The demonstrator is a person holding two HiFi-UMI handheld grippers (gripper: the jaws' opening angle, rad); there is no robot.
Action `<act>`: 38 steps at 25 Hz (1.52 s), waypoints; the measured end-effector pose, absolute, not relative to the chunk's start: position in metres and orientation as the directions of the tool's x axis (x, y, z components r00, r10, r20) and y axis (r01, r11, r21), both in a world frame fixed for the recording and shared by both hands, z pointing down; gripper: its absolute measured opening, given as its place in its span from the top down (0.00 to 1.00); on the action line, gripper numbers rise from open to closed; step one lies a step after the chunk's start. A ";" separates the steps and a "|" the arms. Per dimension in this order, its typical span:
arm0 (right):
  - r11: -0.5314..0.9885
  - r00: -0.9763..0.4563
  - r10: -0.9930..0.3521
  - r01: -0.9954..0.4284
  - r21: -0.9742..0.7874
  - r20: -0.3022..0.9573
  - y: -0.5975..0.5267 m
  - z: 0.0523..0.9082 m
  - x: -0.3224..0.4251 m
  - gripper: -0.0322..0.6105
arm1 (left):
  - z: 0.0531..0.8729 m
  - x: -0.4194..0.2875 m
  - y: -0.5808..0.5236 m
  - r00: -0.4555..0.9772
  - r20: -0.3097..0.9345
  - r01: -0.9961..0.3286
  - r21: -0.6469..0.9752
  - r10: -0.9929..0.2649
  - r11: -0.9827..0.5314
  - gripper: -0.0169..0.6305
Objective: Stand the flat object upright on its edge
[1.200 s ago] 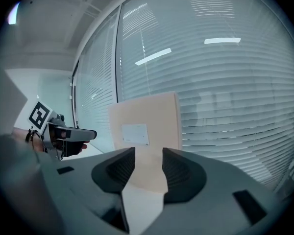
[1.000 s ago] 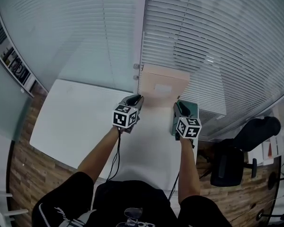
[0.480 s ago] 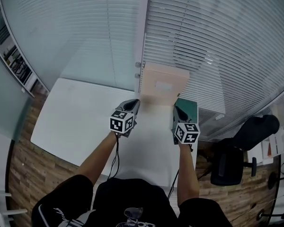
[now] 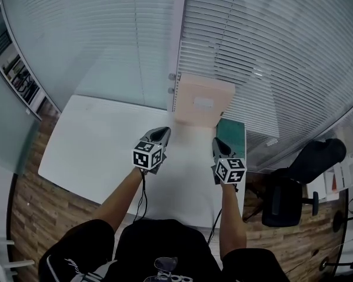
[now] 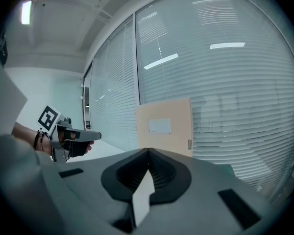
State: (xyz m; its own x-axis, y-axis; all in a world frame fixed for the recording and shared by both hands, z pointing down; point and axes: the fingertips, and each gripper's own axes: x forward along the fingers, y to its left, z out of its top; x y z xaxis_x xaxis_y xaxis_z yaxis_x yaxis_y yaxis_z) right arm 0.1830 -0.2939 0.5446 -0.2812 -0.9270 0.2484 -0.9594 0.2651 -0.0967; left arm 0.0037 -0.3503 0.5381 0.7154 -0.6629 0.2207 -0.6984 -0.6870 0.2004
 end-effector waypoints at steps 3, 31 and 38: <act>0.267 -0.284 -0.925 -0.959 -0.100 0.254 -0.288 0.548 0.180 0.91 | 0.543 0.000 -0.344 0.718 0.228 -0.695 0.208 -0.657 -0.688 0.94; 0.305 -0.322 -0.909 -0.946 -0.105 0.264 -0.282 0.555 0.176 0.92 | 0.552 -0.002 -0.335 0.718 0.238 -0.696 0.215 -0.654 -0.686 0.94; 0.313 -0.330 -0.905 -0.944 -0.103 0.269 -0.288 0.558 0.177 0.92 | 0.553 -0.001 -0.339 0.717 0.239 -0.697 0.217 -0.655 -0.684 0.94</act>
State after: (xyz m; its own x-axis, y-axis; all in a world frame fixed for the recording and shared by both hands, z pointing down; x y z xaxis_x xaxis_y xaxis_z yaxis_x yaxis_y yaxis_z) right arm 0.1766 -0.2881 0.5576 -0.3296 -0.9049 0.2693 -0.9441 0.3133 -0.1028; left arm -0.0006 -0.3387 0.5532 0.7171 -0.6547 0.2391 -0.6966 -0.6837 0.2174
